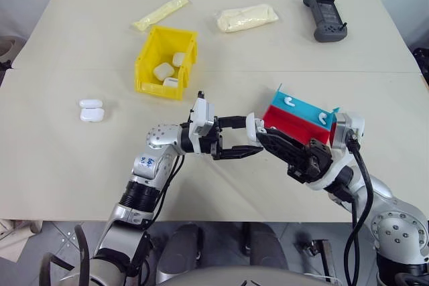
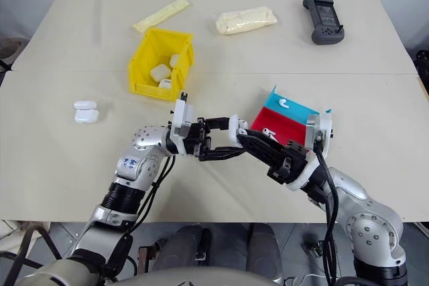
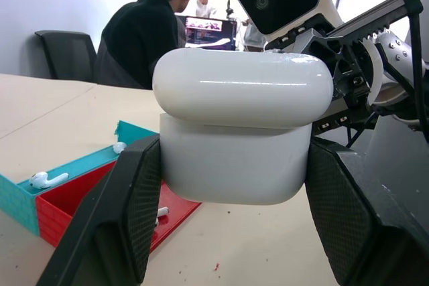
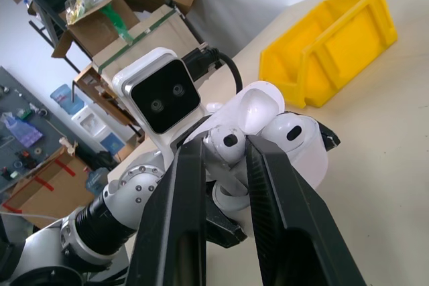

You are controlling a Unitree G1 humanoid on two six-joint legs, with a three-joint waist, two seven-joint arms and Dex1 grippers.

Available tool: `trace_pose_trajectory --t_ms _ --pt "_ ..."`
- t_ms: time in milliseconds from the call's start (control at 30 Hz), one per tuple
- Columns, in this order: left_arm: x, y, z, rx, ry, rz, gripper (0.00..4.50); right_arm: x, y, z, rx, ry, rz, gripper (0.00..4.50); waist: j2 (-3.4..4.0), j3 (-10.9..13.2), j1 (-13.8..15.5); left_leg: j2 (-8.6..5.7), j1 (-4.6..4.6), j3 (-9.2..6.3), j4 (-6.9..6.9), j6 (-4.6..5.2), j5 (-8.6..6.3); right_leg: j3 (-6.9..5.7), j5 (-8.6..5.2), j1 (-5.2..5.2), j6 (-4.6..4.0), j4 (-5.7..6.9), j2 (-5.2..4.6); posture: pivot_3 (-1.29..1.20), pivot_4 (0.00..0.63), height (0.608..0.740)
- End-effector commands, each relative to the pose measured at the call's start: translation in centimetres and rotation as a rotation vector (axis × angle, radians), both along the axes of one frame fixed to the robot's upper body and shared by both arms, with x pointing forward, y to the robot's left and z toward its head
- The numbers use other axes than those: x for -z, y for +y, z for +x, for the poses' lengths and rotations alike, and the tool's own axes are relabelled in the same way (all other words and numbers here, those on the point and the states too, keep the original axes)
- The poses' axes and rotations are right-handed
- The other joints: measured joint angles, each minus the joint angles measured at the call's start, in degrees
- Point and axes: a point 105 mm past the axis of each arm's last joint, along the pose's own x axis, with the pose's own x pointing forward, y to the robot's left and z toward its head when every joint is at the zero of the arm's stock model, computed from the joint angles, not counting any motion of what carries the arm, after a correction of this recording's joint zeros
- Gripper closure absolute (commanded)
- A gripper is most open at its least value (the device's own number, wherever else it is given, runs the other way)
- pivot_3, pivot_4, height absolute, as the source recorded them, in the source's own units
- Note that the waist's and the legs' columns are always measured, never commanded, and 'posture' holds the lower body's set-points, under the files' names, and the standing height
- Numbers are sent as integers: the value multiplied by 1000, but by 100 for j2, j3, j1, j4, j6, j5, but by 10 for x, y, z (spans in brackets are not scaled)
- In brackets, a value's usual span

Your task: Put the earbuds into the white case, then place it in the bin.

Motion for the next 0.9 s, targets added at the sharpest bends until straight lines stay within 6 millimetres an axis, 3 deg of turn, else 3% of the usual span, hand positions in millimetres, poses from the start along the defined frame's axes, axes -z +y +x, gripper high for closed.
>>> trace_pose_trajectory --t_ms 33,333,367,500,767,900 --pt "-23 -2 -1 8 -82 -71 1709 6 0 1 -15 49 -12 3055 0 0 0 0 0 0 0 0 0 0 0 0 0 0 0 0 150 740" --pt "-20 2 -4 35 -67 -64 1709 -3 -16 5 38 -14 -47 167 -1 1 10 -1 -1 -1 0 1 0 -1 0 2 0 -1 -1 0 150 740" --pt "-20 2 -5 36 -66 -64 1709 -3 -18 5 41 -13 -46 34 -1 1 8 -1 -1 0 0 1 0 0 0 1 0 -1 -1 0 150 740" --pt "-19 3 -4 37 -65 -62 1709 -2 -29 3 75 -18 -62 34 -1 1 10 1 -1 -1 0 1 0 -1 0 2 0 -1 0 0 150 740" --pt "-11 19 6 -2 -98 33 1709 13 -78 -2 255 -65 -242 34 -1 0 15 -1 0 2 0 3 -1 -1 0 4 0 -2 1 0 150 740" --pt "4 35 14 -28 -169 214 1709 22 -93 -7 254 -134 -410 1257 -1 1 11 -2 4 10 -4 5 -1 2 0 4 0 -2 2 0 150 740"
